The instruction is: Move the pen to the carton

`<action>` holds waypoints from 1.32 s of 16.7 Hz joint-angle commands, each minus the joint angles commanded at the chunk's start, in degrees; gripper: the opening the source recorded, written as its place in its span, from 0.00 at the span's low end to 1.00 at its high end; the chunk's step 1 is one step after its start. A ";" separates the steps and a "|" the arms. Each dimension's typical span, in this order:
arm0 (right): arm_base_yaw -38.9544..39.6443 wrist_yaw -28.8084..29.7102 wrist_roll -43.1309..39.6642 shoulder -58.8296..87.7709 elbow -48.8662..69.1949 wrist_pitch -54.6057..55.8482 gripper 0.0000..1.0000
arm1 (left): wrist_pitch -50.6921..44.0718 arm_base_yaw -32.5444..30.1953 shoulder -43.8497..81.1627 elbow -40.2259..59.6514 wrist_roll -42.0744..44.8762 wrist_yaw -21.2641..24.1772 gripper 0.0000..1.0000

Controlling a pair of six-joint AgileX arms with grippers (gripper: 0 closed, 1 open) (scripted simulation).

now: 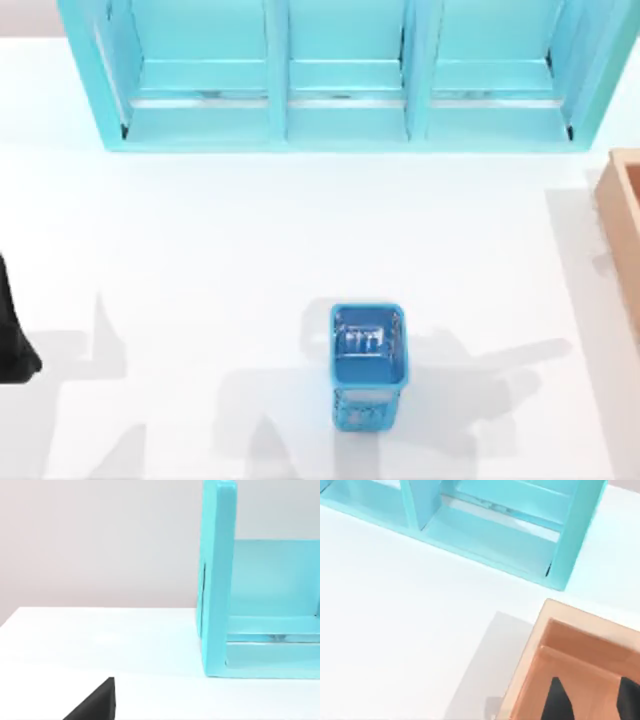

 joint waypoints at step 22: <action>-4.10 3.53 0.36 3.87 -10.55 12.78 0.00 | 0.00 0.00 0.00 0.00 0.00 0.00 1.00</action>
